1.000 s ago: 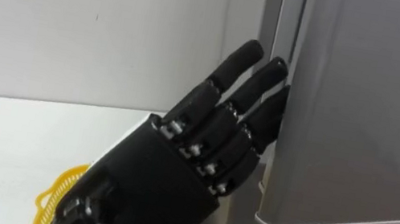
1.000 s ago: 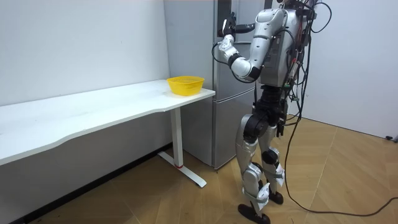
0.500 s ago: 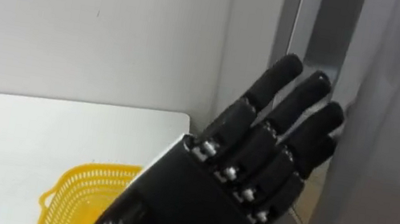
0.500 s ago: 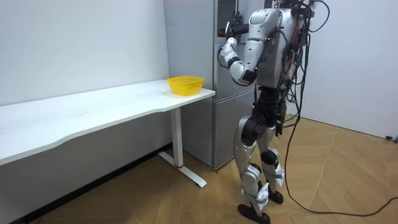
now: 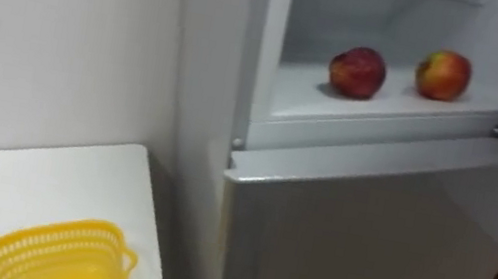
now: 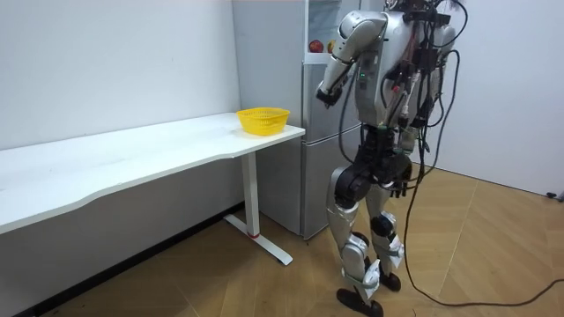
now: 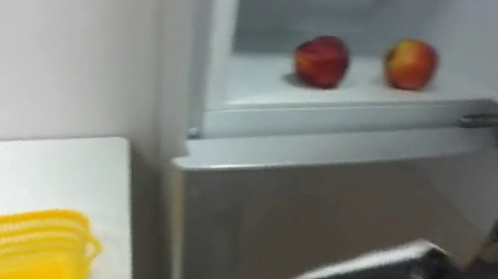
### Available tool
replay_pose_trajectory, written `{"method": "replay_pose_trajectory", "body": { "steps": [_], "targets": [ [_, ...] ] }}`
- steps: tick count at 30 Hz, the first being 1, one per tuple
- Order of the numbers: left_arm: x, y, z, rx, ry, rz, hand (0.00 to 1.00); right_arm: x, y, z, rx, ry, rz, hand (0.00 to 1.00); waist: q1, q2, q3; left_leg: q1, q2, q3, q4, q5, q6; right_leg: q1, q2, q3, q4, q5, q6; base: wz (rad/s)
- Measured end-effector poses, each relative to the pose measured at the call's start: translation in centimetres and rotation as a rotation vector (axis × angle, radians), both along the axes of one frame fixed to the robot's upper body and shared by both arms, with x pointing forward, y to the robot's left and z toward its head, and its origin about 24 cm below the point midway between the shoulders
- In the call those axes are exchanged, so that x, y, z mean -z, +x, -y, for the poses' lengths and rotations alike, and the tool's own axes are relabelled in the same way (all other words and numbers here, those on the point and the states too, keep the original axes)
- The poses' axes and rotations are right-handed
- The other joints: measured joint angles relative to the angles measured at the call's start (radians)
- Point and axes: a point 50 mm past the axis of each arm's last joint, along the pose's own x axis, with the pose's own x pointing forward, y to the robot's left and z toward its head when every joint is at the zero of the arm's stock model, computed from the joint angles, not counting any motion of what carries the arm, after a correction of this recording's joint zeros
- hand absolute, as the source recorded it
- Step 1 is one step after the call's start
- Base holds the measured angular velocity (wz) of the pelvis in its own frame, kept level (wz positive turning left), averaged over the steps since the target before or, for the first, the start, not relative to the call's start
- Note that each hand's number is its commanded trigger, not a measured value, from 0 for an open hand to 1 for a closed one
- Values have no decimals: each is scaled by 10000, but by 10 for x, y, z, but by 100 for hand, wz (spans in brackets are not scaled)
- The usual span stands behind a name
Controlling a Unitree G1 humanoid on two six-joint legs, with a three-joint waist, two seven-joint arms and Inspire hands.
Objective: Retrieve from the upper fridge
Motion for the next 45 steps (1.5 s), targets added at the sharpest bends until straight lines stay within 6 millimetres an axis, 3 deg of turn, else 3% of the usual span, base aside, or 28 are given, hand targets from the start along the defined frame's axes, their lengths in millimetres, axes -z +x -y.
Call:
{"method": "replay_pose_trajectory", "body": {
  "steps": [3, 12, 19, 24, 27, 30, 33, 37, 38, 39, 41, 45],
  "targets": [
    [2, 1, 1, 286, 125, 161, 0, 0, 2, -1, 109, 58, 60, 0, -117, -6, -11, -136, 40, -102, 16, 36, -151, -151, 112, -2, 9, -34, -20, -28],
    [2, 0, 7, 643, 46, 29, 0, 0, 2, -2, 860, 311, 149, 0, -504, -62, -13, -150, 168, -316, 73, 121, -471, -313, 296, -155, -6, -237, -373, -5],
    [-4, 0, 10, 832, -41, 141, 0, 0, 1, -2, 1177, 395, 156, 0, -536, -59, -21, -133, 236, -254, 34, 72, -563, -442, 455, 160, 7, -261, -437, -15],
    [-3, 1, 9, 766, 24, 278, 0, 0, 2, -2, 1197, 463, 226, 0, -358, -47, -29, -146, 228, -253, -75, 73, -569, -512, 493, 251, 25, -267, -447, -10],
    [1, 8, 0, 172, 323, 686, 0, 0, -4, 1, 1370, 538, 303, 0, 104, -95, 4, 66, 228, -298, -209, 87, -594, -356, 529, 262, 75, -273, -457, -17],
    [-1, 15, -35, -1370, 559, 1455, 0, 1, -10, 6, 1636, 493, 254, 0, 785, -115, 14, 227, 220, -348, -347, 106, -626, -288, 574, 276, 81, -295, -500, -14],
    [-14, 26, -82, -3943, 549, 2573, 0, 1, -24, 12, 2569, 537, 331, 0, 1448, -118, -5, 225, 219, -804, -332, 125, -657, -121, 572, 40, -21, -279, -538, 29],
    [-26, 36, -151, -9039, 972, 3318, 0, 2, -53, 22, 3977, 272, 483, 0, 2547, -113, -36, 406, 250, -1223, -365, 183, -742, 174, 570, -333, -26, -345, -629, 30],
    [-29, 38, -170, -10675, 1208, 3411, 0, 2, -59, 23, 4312, 112, 573, 0, 2809, -71, -82, 444, 249, -1353, -385, 202, -772, 248, 578, -399, -59, -353, -640, 28],
    [-30, 39, -179, -11455, 1267, 3420, 0, 2, -62, 24, 4506, 41, 619, 0, 2891, -84, -70, 478, 249, -1429, -378, 208, -782, 315, 574, -448, -100, -354, -642, 38],
    [-35, 36, -217, -14165, 1094, 2987, 0, 2, -73, 24, 5284, -134, 803, 0, 3325, -167, -54, 536, 225, -1716, -374, 236, -824, 486, 551, -572, -199, -407, -700, 34],
    [-43, 27, -262, -18592, 723, 2632, 0, 2, -84, 24, 5530, -497, 888, 0, 3642, -204, -98, 550, 202, -2129, -363, 256, -862, 708, 504, -1058, -205, -453, -733, 36]
  ]
}}
